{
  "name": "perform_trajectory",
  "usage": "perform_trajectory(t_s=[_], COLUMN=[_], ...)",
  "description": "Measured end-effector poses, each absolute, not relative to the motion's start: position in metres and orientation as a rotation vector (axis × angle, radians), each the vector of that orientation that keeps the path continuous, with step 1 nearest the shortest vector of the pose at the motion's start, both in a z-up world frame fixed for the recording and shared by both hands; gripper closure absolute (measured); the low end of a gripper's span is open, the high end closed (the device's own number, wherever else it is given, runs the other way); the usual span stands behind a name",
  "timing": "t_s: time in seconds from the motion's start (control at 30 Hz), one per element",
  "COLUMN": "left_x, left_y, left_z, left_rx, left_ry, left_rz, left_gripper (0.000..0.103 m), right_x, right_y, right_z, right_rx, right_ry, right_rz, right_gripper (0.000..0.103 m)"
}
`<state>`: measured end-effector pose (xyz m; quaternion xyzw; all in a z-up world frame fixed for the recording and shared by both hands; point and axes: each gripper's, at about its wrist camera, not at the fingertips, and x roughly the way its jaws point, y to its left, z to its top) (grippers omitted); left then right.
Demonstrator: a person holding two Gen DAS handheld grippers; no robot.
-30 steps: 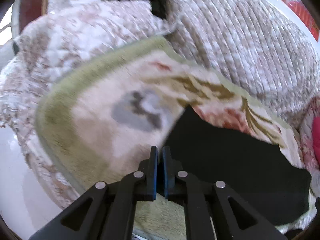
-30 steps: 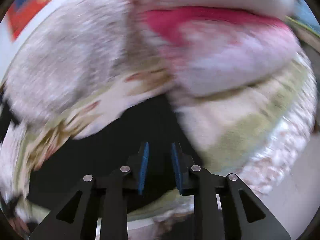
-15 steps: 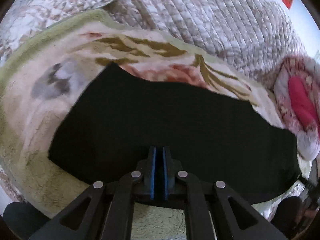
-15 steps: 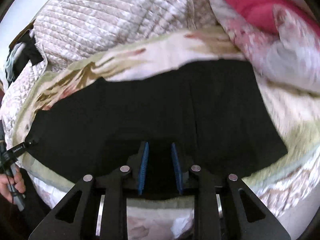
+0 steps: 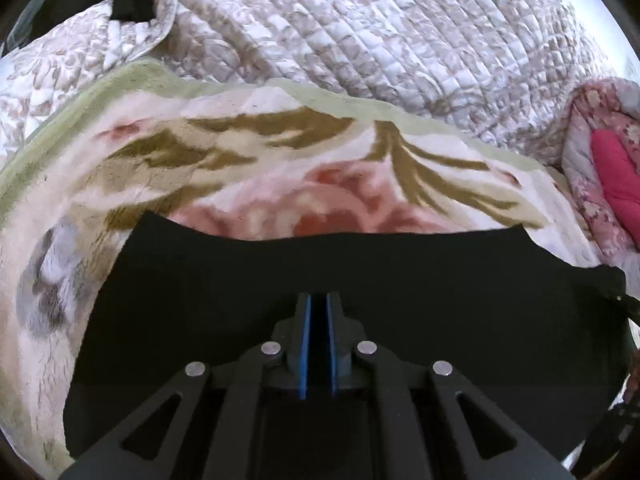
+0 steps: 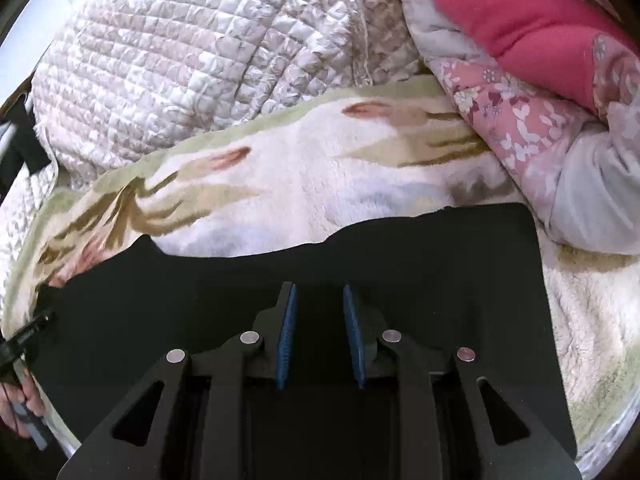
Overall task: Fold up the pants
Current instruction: 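Open both grippers and lift them off the folded pants, then lower the left gripper onto the black pants edge and close it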
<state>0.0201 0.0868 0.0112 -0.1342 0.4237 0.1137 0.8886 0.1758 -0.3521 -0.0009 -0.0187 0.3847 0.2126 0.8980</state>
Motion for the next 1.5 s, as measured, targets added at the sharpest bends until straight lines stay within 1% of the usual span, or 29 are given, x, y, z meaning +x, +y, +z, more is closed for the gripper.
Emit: perform_trajectory(t_s=[0.03, 0.07, 0.13, 0.4, 0.6, 0.63, 0.67, 0.7, 0.77, 0.83, 0.9, 0.97, 1.03, 1.13, 1.2, 1.27, 1.5], left_x=[0.017, 0.016, 0.011, -0.014, -0.034, -0.037, -0.040, -0.044, -0.049, -0.053, -0.056, -0.059, -0.061, -0.064, -0.066, -0.068, -0.075], left_y=[0.088, 0.088, 0.087, 0.069, 0.060, 0.060, 0.061, 0.062, 0.062, 0.063, 0.064, 0.065, 0.066, 0.067, 0.069, 0.071, 0.080], left_z=[0.012, 0.013, 0.016, 0.028, 0.018, 0.015, 0.014, 0.015, 0.015, 0.016, 0.016, 0.016, 0.015, 0.016, 0.016, 0.016, 0.018], left_rx=[-0.275, -0.282, -0.289, -0.260, -0.243, -0.242, -0.239, -0.235, -0.235, -0.236, -0.237, -0.237, -0.235, -0.238, -0.242, -0.244, -0.253], left_ry=[0.881, 0.880, 0.876, 0.862, 0.901, 0.910, 0.909, 0.903, 0.905, 0.907, 0.909, 0.910, 0.911, 0.912, 0.912, 0.912, 0.922], left_rz=[0.244, 0.245, 0.244, 0.222, 0.227, 0.234, 0.241, 0.250, 0.263, 0.270, 0.276, 0.282, 0.285, 0.291, 0.296, 0.301, 0.336], left_gripper=[0.093, 0.093, 0.093, 0.093, 0.093, 0.092, 0.089, 0.085, 0.082, 0.082, 0.082, 0.082, 0.082, 0.082, 0.082, 0.082, 0.081], right_x=[0.170, 0.164, 0.149, 0.096, 0.075, 0.072, 0.071, 0.071, 0.070, 0.068, 0.065, 0.063, 0.061, 0.059, 0.056, 0.055, 0.056], right_y=[-0.349, -0.346, -0.338, -0.307, -0.302, -0.302, -0.302, -0.303, -0.304, -0.303, -0.301, -0.301, -0.300, -0.300, -0.298, -0.297, -0.300], right_z=[0.001, 0.002, 0.005, -0.005, -0.027, -0.028, -0.028, -0.027, -0.027, -0.028, -0.029, -0.031, -0.032, -0.034, -0.035, -0.036, -0.030], right_rx=[-0.045, -0.047, -0.066, -0.197, -0.280, -0.294, -0.295, -0.289, -0.279, -0.295, -0.304, -0.304, -0.303, -0.308, -0.332, -0.342, -0.292], right_ry=[0.798, 0.795, 0.785, 0.776, 0.799, 0.788, 0.789, 0.796, 0.807, 0.808, 0.808, 0.809, 0.809, 0.804, 0.795, 0.802, 0.845], right_rz=[0.459, 0.489, 0.521, 0.633, 0.642, 0.638, 0.637, 0.639, 0.641, 0.637, 0.636, 0.644, 0.642, 0.652, 0.648, 0.650, 0.646], right_gripper=[0.073, 0.064, 0.058, 0.057, 0.057, 0.057, 0.057, 0.056, 0.054, 0.053, 0.050, 0.044, 0.041, 0.035, 0.034, 0.029, 0.028])
